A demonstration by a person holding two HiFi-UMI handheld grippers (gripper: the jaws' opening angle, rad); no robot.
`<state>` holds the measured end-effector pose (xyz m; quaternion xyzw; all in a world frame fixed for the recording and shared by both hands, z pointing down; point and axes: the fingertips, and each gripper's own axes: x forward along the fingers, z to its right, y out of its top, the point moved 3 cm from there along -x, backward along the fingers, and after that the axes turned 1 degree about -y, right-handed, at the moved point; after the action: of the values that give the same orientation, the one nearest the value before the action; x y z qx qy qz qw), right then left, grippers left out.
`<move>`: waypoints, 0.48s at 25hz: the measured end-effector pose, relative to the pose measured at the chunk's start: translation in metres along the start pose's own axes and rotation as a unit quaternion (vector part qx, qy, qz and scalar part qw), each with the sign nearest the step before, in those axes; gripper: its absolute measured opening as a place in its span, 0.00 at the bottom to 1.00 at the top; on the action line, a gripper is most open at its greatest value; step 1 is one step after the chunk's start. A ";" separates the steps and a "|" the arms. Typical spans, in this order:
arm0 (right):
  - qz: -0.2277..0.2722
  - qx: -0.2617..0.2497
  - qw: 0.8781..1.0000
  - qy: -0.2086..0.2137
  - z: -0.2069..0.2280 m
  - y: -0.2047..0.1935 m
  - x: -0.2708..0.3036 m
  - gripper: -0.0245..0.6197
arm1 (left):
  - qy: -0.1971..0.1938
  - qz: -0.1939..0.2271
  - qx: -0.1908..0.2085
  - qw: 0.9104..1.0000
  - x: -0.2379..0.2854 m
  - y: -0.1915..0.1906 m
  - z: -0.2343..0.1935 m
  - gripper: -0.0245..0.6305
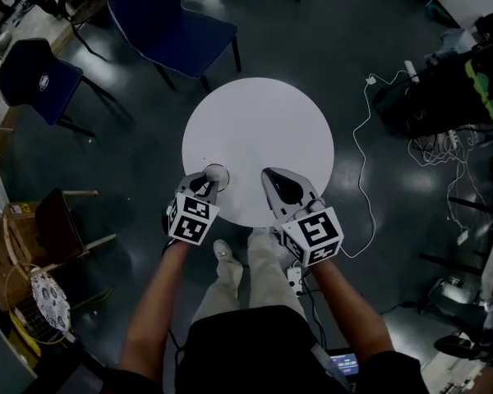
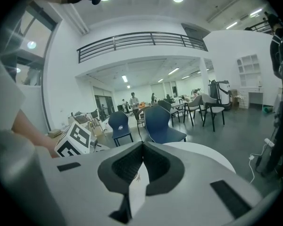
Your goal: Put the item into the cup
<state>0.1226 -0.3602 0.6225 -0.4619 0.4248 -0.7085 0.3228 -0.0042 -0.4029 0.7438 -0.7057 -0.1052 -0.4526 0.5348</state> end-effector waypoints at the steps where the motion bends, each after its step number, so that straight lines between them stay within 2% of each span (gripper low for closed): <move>1: -0.003 0.000 1.000 0.000 0.003 -0.004 0.000 0.06 | 0.000 -0.003 -0.001 1.000 0.005 -0.001 0.001 0.10; 12: -0.021 0.009 1.000 -0.005 0.024 -0.024 0.004 0.06 | 0.003 -0.023 -0.007 1.000 0.029 -0.011 0.001 0.10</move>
<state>0.1415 -0.3609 0.6505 -0.4714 0.4069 -0.7167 0.3141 0.0058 -0.4075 0.7732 -0.7056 -0.1163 -0.4674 0.5197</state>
